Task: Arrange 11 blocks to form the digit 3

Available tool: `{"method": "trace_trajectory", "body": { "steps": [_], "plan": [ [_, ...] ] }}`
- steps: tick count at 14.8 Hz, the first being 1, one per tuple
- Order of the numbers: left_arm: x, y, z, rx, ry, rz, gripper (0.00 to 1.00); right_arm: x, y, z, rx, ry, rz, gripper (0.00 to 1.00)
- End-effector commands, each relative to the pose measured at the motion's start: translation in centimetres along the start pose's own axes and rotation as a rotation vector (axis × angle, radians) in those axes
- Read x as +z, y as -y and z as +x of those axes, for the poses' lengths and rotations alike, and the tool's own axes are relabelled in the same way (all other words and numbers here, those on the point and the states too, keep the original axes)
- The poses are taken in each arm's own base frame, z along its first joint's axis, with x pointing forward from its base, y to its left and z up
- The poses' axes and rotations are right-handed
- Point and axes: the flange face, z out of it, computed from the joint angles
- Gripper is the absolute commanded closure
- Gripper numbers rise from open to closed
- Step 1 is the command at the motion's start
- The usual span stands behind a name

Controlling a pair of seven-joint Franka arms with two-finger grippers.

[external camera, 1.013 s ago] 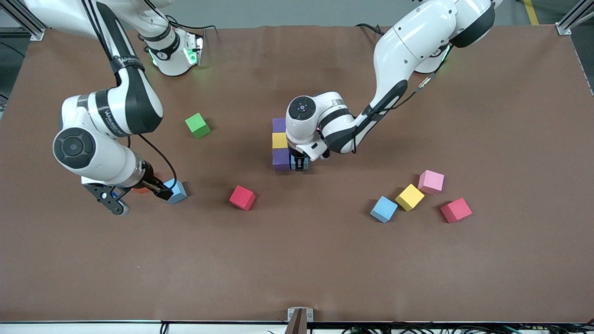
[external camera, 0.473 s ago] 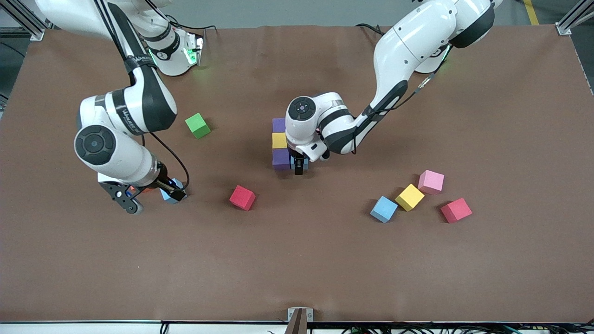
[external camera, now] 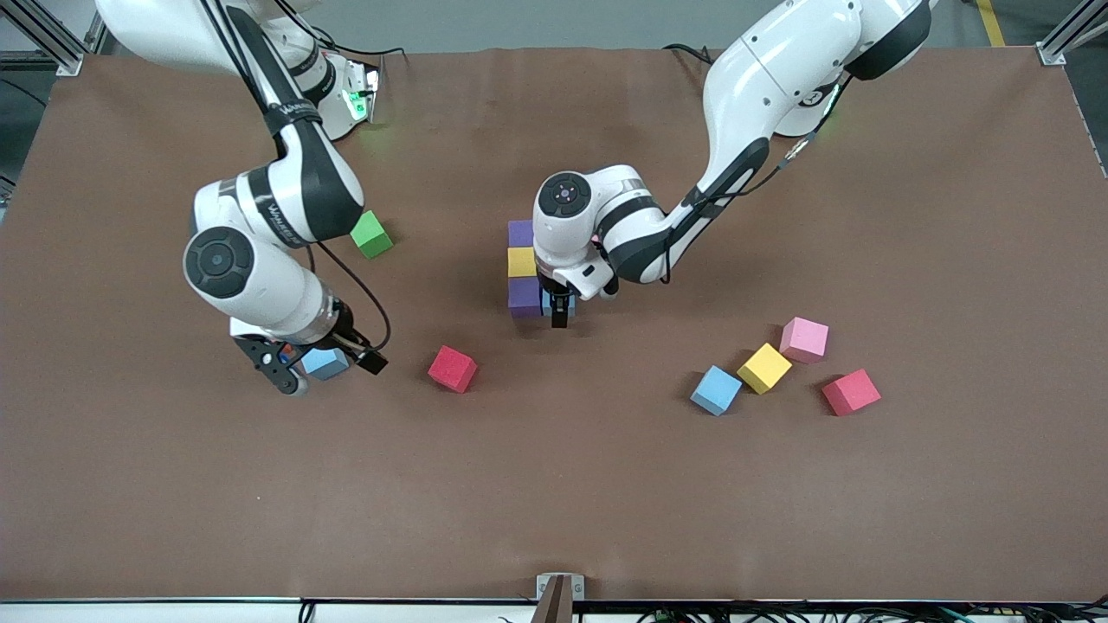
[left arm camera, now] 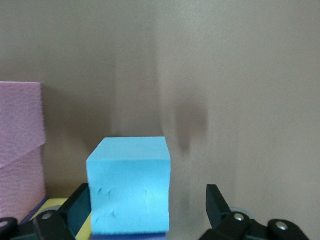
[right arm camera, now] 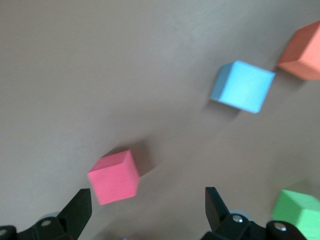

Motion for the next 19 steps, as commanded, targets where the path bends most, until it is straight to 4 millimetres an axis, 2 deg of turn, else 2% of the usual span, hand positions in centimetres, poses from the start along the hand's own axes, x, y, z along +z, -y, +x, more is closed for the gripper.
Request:
{"method": "trace_trajectory", "body": {
  "steps": [1,2,3,5,8,10,13,15,17,19],
  "plan": [
    [-3.0,2.0,1.7,0.039,-0.016,0.020,0.00,2.1,1.5,-1.7,-0.006,0.003,0.029,0.00],
    [-3.7,2.2,2.1,0.058,-0.016,0.022,0.00,2.6,2.1,-2.4,-0.019,0.001,0.033,0.00],
    [-4.6,1.4,3.4,0.078,-0.020,0.013,0.00,2.8,2.5,-3.0,-0.031,-0.004,0.041,0.00],
    [-6.1,-1.3,6.6,0.151,-0.082,0.030,0.00,4.1,3.2,-3.8,-0.053,-0.010,0.035,0.00],
    [-8.0,-6.9,11.0,0.318,-0.082,0.046,0.00,6.5,4.3,-4.6,-0.098,-0.048,0.055,0.00],
    [-7.8,-9.9,13.8,0.400,-0.077,0.038,0.00,7.7,4.7,-5.3,-0.114,-0.056,0.043,0.00],
    [-7.5,-12.5,16.8,0.535,-0.092,0.015,0.00,9.4,4.6,-5.3,-0.131,-0.067,0.011,0.00],
    [-6.1,-13.7,19.1,0.611,-0.113,0.025,0.00,10.3,4.8,-6.0,-0.124,-0.064,0.005,0.00],
    [-4.8,-15.5,22.2,0.616,-0.134,0.003,0.00,11.3,5.1,-6.6,-0.107,-0.063,0.003,0.00],
    [-3.5,-16.7,24.0,0.609,-0.136,-0.013,0.00,12.2,5.4,-7.0,-0.092,-0.065,0.013,0.00]
  ]
}}
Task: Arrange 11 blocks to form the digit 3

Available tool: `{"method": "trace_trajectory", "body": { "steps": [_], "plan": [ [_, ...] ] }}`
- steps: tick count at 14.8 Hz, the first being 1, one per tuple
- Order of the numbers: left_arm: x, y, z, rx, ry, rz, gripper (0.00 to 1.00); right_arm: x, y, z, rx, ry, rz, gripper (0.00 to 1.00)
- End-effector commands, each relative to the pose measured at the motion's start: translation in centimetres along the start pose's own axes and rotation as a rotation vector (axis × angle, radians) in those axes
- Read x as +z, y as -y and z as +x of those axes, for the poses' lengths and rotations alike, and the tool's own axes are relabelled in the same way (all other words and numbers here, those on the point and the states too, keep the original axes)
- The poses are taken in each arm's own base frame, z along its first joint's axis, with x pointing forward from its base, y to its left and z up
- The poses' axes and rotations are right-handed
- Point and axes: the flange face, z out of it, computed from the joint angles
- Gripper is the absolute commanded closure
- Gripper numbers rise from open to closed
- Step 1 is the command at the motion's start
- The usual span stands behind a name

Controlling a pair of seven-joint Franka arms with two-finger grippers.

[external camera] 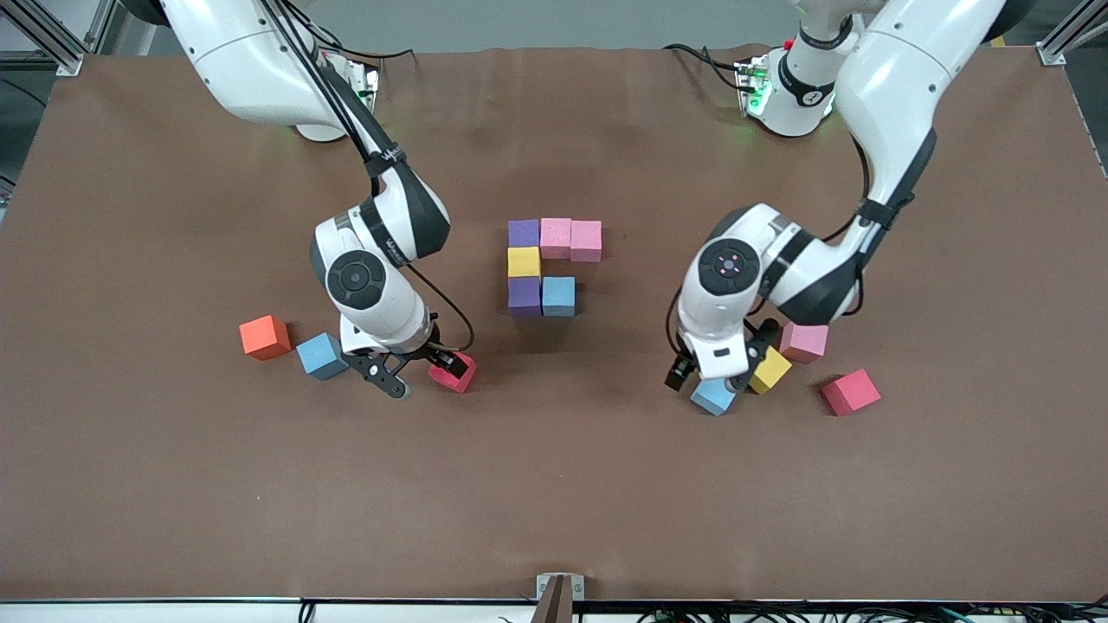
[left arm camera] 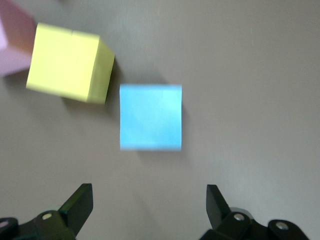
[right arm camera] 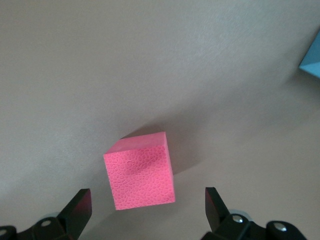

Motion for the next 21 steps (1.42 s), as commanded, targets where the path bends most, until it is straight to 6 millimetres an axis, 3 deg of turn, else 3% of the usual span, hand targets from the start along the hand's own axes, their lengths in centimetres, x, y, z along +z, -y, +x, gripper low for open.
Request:
{"method": "trace_trajectory", "body": {
  "steps": [1,3,7,15,21],
  "plan": [
    [1.1,-1.1,3.0,0.001,-0.004,-0.043,0.00,1.1,0.5,-0.8,0.023,-0.023,0.007,0.00],
    [1.1,-2.0,4.0,0.014,0.010,-0.059,0.00,1.8,0.5,-0.8,0.016,-0.030,0.001,0.00],
    [2.6,-1.6,4.2,0.048,0.017,-0.037,0.00,3.6,0.5,-1.2,0.004,-0.033,-0.013,0.00],
    [4.2,-0.4,5.6,0.078,0.020,-0.007,0.00,3.9,0.7,-1.6,0.003,-0.045,-0.014,0.05],
    [5.1,0.3,5.5,0.115,0.026,0.013,0.00,4.6,0.7,-1.8,-0.010,-0.052,-0.024,0.05]
  ]
}}
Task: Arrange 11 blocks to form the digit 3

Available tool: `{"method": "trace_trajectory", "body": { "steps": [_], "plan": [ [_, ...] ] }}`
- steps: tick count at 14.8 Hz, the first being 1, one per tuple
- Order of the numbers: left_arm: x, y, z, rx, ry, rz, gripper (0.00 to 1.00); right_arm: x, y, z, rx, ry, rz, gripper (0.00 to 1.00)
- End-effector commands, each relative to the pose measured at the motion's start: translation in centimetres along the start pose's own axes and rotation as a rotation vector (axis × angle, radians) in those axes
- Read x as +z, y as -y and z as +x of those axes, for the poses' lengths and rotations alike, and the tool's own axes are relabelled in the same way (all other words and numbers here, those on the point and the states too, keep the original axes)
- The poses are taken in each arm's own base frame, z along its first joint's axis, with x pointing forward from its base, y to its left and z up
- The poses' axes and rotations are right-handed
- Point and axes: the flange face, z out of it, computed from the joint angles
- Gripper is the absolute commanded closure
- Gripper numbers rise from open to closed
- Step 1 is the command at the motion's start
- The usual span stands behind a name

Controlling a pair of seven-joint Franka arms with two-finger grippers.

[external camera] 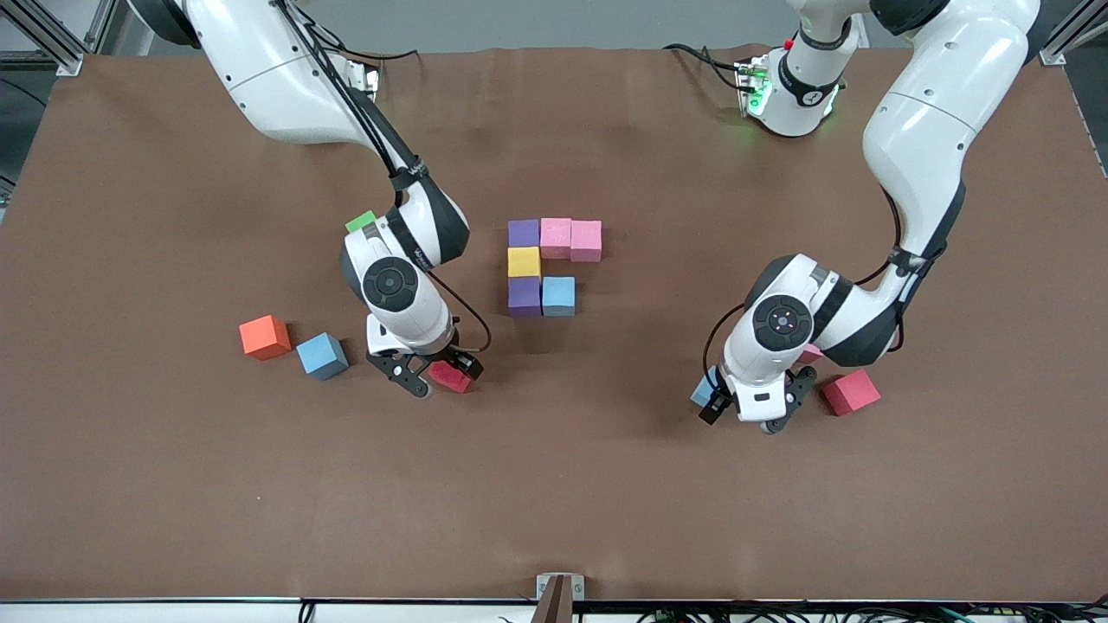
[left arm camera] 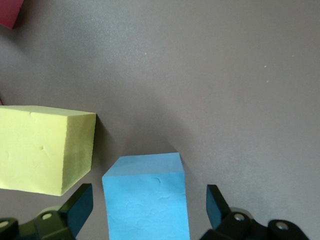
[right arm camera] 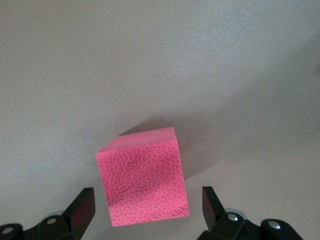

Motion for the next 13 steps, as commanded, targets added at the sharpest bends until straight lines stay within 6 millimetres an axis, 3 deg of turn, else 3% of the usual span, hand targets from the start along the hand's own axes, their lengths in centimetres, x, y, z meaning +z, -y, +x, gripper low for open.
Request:
{"method": "trace_trajectory", "body": {
  "steps": [1,5,6,8,9,13],
  "plan": [
    [0.2,0.3,-0.2,0.024,-0.007,0.010,0.00,0.9,-0.1,-0.2,-0.001,-0.029,-0.017,0.05],
    [1.2,0.9,-0.7,0.033,0.003,0.029,0.00,1.0,-0.3,0.6,0.000,-0.044,-0.007,0.05],
    [1.2,0.9,-0.8,0.032,0.003,0.024,0.10,0.9,-0.3,0.6,-0.006,-0.050,-0.006,0.05],
    [1.2,1.1,-0.3,0.020,0.003,0.021,0.55,0.9,-0.4,1.1,-0.040,-0.084,-0.015,0.05],
    [1.2,1.1,-0.2,0.006,0.003,0.021,0.61,0.9,-0.4,1.0,-0.052,-0.088,-0.017,0.05],
    [0.2,1.1,-1.1,-0.121,0.001,0.022,0.64,0.6,-0.2,1.1,-0.054,-0.097,0.003,0.05]
  ]
}}
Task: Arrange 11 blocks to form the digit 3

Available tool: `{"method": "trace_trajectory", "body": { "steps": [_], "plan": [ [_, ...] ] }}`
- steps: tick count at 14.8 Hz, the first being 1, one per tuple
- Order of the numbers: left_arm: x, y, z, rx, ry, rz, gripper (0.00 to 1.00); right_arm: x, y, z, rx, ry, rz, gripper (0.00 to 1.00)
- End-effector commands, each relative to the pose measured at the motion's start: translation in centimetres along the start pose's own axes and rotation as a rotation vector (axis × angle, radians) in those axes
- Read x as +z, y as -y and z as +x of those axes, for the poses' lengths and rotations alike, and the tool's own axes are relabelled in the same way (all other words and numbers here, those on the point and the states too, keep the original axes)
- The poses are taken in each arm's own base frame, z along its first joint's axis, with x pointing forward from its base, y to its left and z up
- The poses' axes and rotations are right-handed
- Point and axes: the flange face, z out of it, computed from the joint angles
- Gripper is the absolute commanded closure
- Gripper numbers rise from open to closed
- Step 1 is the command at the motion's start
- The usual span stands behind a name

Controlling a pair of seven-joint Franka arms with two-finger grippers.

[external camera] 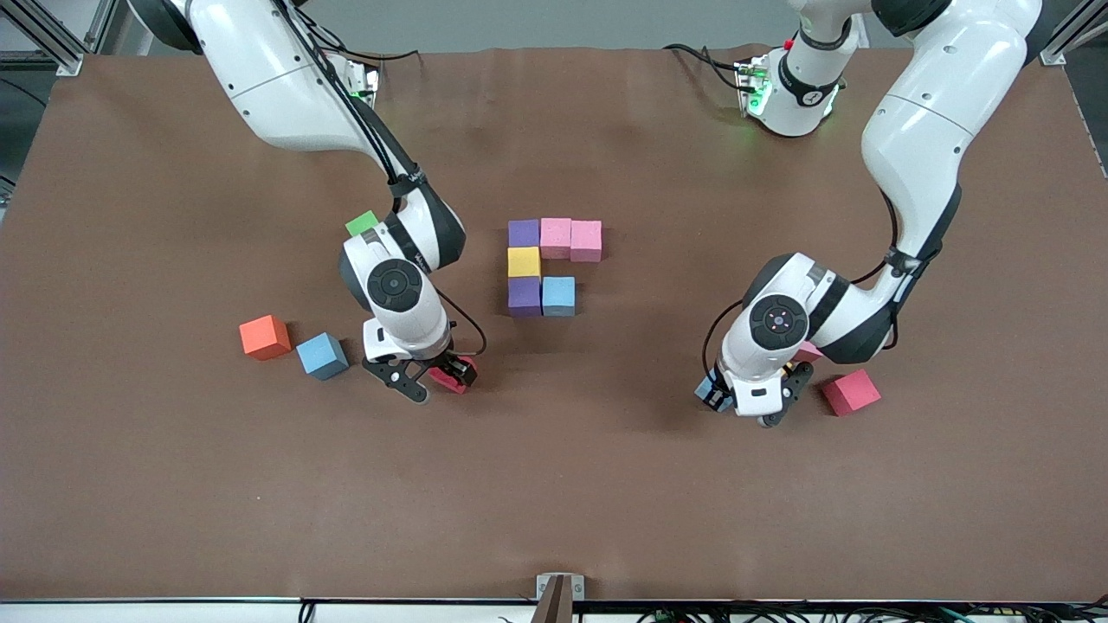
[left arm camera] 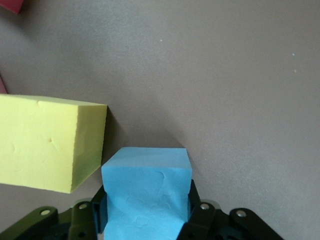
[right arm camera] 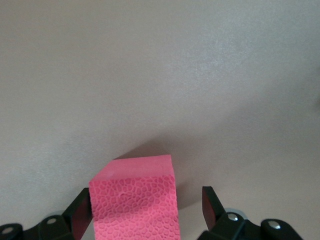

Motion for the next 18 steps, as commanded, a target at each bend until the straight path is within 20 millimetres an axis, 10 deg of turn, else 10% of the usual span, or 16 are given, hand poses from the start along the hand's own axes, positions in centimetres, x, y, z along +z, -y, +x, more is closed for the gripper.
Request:
{"method": "trace_trajectory", "body": {
  "steps": [1,8,18],
  "plan": [
    [-1.2,0.4,-1.9,-0.146,-0.005,-0.001,0.64,-0.2,0.1,0.1,0.003,-0.023,0.010,0.07],
    [-0.8,1.5,-13.7,-0.575,0.003,0.049,0.64,-0.3,0.5,-0.4,0.027,-0.020,0.022,0.21],
    [-1.0,2.7,-25.4,-0.706,-0.015,0.052,0.64,-0.3,0.4,-0.5,-0.054,-0.020,0.017,0.98]
  ]
}}
